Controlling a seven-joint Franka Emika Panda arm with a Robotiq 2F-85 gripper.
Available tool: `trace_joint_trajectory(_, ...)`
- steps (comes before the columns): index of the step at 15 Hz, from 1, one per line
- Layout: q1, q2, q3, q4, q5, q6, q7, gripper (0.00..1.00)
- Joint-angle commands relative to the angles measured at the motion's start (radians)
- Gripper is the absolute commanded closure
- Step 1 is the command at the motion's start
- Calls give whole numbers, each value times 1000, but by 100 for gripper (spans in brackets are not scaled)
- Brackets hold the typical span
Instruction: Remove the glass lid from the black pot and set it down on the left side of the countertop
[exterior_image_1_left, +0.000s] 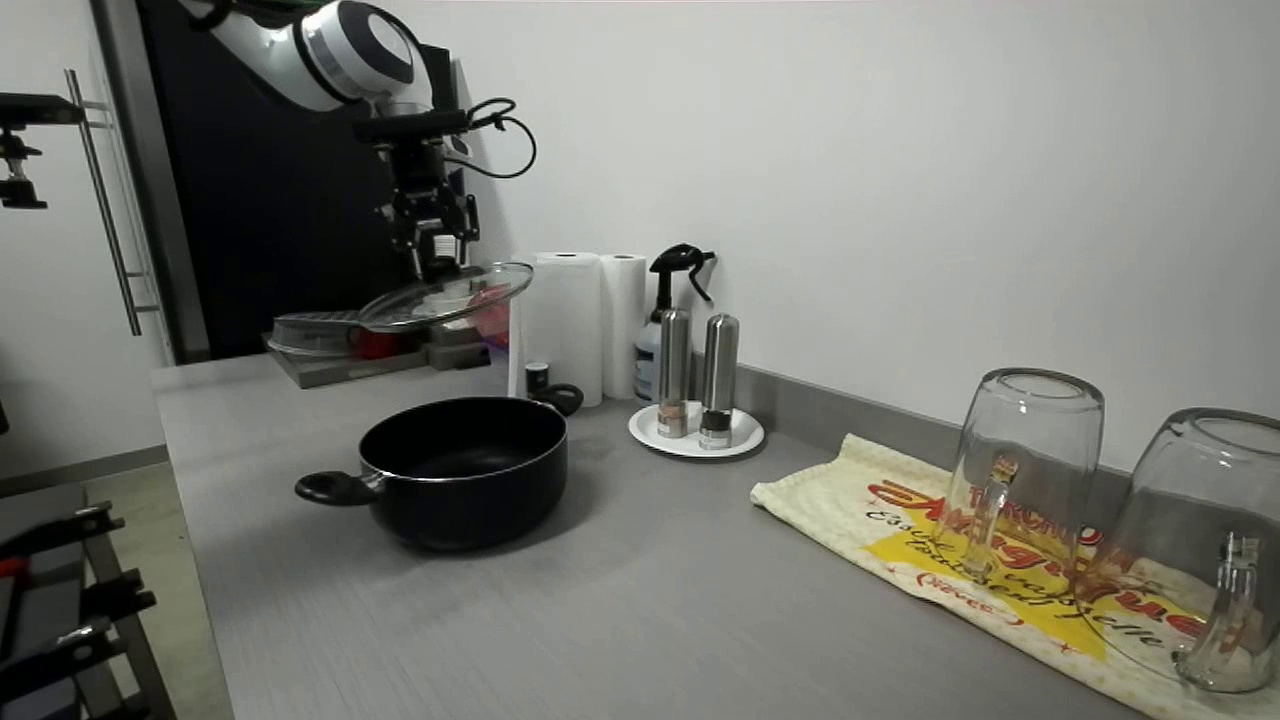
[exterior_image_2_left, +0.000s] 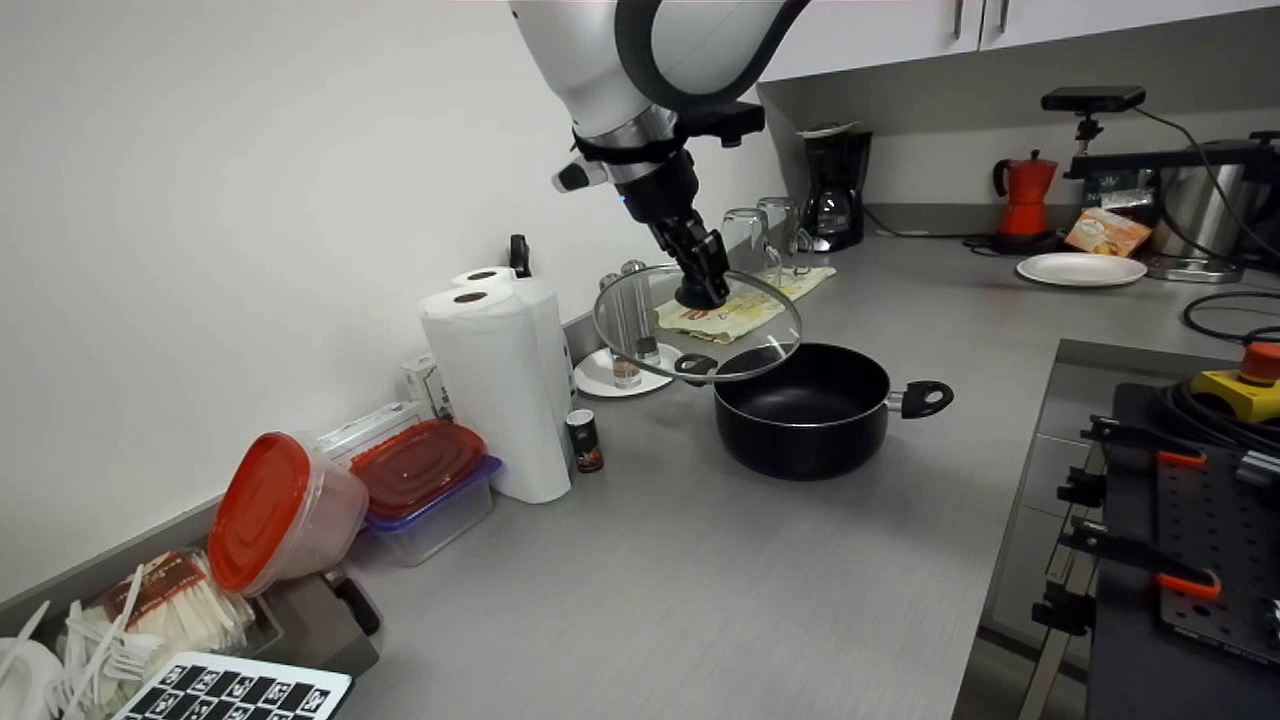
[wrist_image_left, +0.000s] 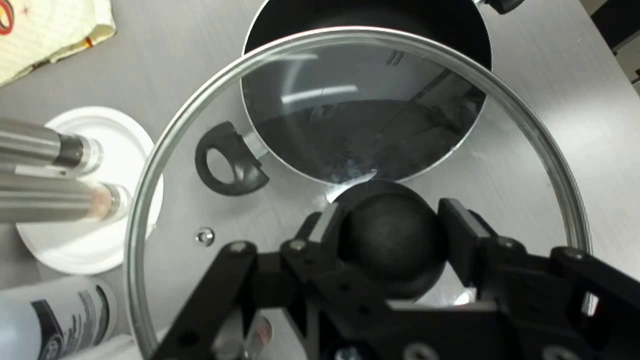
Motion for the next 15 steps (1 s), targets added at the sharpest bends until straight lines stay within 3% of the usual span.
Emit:
trace_joint_trajectory(1, 67, 46, 34, 46, -63, -22, -21, 74)
trace_joint_trajectory(7, 155, 179, 60, 90, -122, -14, 6, 74)
trace_joint_trajectory(15, 216, 343, 94, 198, -84, -35, -43, 74)
